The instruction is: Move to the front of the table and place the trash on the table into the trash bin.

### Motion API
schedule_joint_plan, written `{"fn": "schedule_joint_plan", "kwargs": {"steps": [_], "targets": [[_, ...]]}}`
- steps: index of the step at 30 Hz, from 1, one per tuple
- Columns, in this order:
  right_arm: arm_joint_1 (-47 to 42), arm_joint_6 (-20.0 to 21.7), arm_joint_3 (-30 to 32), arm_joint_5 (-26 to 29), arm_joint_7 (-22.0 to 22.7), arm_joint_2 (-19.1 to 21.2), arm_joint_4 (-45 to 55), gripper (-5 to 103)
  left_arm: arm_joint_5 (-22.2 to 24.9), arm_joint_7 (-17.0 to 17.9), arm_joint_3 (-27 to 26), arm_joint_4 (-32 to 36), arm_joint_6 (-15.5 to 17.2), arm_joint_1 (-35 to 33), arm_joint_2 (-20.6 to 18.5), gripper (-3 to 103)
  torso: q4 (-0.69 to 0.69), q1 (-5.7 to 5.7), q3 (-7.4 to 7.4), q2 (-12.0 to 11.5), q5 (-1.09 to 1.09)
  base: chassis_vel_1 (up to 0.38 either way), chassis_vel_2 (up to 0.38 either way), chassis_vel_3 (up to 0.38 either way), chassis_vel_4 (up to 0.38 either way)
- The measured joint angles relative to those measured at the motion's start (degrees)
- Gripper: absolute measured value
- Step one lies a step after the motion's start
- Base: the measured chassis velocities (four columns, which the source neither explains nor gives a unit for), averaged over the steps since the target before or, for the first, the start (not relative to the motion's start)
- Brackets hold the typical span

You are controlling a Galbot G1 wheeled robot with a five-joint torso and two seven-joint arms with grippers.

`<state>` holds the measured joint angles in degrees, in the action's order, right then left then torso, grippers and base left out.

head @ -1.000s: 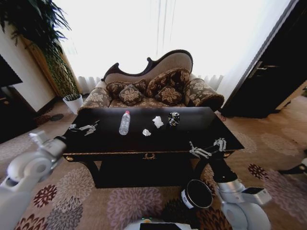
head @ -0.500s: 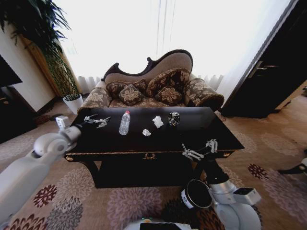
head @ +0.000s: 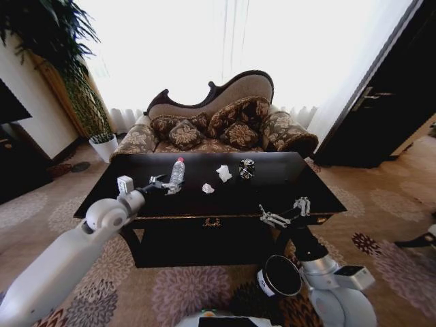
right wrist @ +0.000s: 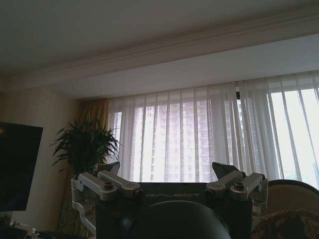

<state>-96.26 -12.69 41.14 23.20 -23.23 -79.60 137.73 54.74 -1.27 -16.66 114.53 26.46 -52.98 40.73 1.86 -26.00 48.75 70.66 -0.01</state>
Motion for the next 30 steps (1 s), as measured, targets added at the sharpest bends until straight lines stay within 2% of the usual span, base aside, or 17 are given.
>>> {"fn": "schedule_joint_plan", "kwargs": {"steps": [15,30], "targets": [[0.6,-1.7,-0.9,-0.5,-0.5,0.6,-2.5,100,-3.6,-1.3,-1.1,-4.5,-0.5,-1.0,5.5,100,-0.01,0.00,0.00,0.0,0.00,0.000,0.000,0.000,0.000],[2.0,-1.7,-1.8,-1.0,-1.3,0.8,-4.5,100,-3.8,-2.3,2.9,-10.1,-1.2,4.3,8.5,100,0.00,0.00,0.00,0.0,0.00,0.000,0.000,0.000,0.000]]}}
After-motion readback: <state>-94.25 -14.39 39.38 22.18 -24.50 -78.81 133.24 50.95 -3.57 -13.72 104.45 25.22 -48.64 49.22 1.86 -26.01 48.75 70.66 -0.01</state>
